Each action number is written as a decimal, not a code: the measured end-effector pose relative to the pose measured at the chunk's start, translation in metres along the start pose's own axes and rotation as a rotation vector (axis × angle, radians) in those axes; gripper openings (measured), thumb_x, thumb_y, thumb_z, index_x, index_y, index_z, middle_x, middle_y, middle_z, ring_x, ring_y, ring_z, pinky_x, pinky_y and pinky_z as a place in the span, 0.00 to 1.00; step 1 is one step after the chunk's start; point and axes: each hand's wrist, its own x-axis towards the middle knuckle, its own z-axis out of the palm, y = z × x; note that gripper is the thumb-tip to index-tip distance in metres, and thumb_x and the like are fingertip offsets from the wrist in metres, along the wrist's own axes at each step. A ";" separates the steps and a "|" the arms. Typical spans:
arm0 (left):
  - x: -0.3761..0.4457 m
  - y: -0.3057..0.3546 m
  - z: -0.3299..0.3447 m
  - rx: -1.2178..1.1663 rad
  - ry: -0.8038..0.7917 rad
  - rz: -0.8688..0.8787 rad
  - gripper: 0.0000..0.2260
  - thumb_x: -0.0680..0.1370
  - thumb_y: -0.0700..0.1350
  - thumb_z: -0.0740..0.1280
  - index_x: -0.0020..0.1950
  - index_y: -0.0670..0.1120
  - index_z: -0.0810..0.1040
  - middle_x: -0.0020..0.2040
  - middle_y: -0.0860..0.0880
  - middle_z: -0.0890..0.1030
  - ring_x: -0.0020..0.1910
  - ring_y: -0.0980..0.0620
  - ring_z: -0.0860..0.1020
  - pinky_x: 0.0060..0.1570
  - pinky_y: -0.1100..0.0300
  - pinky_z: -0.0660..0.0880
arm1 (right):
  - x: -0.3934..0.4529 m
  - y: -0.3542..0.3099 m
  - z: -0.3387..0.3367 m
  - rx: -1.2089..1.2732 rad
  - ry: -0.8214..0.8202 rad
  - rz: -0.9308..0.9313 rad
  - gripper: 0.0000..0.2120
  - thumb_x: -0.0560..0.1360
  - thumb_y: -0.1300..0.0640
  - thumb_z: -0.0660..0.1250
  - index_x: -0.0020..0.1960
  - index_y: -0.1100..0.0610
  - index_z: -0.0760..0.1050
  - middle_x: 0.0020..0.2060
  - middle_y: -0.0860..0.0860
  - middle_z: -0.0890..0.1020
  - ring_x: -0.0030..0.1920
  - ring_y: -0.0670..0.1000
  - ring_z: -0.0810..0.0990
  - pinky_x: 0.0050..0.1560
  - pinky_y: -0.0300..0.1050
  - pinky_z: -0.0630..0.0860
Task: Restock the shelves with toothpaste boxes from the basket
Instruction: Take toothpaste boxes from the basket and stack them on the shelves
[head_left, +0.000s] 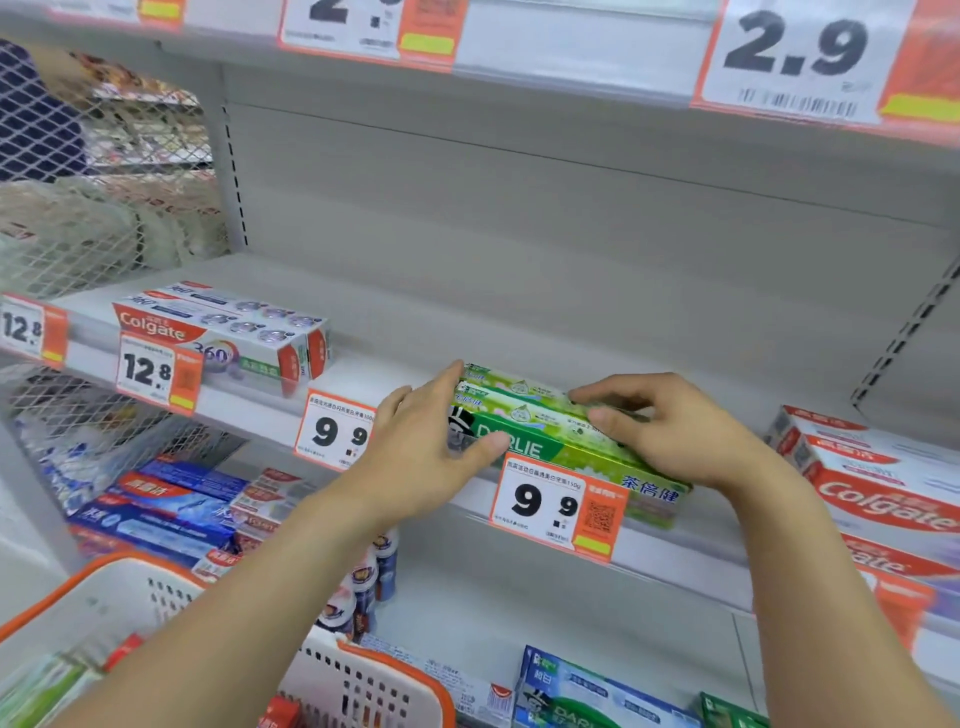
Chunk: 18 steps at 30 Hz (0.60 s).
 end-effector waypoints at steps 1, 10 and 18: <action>0.001 -0.001 -0.001 -0.003 -0.014 -0.012 0.36 0.79 0.58 0.65 0.81 0.50 0.51 0.73 0.51 0.71 0.70 0.58 0.57 0.72 0.60 0.52 | -0.002 -0.005 -0.001 -0.031 0.011 0.016 0.09 0.79 0.48 0.68 0.58 0.40 0.81 0.56 0.38 0.83 0.59 0.43 0.79 0.58 0.41 0.72; 0.001 0.001 0.003 0.167 -0.014 -0.029 0.26 0.84 0.52 0.59 0.80 0.51 0.55 0.51 0.55 0.80 0.68 0.49 0.71 0.75 0.53 0.47 | -0.027 -0.047 0.064 -0.600 0.072 -0.063 0.32 0.81 0.41 0.58 0.80 0.52 0.54 0.79 0.52 0.59 0.78 0.56 0.57 0.75 0.58 0.57; -0.005 0.007 0.023 0.152 0.091 -0.005 0.25 0.83 0.56 0.59 0.79 0.50 0.61 0.66 0.54 0.78 0.75 0.54 0.65 0.75 0.42 0.35 | -0.054 -0.015 0.057 -0.582 0.256 -0.010 0.34 0.75 0.33 0.53 0.77 0.48 0.63 0.76 0.49 0.67 0.76 0.53 0.65 0.74 0.54 0.61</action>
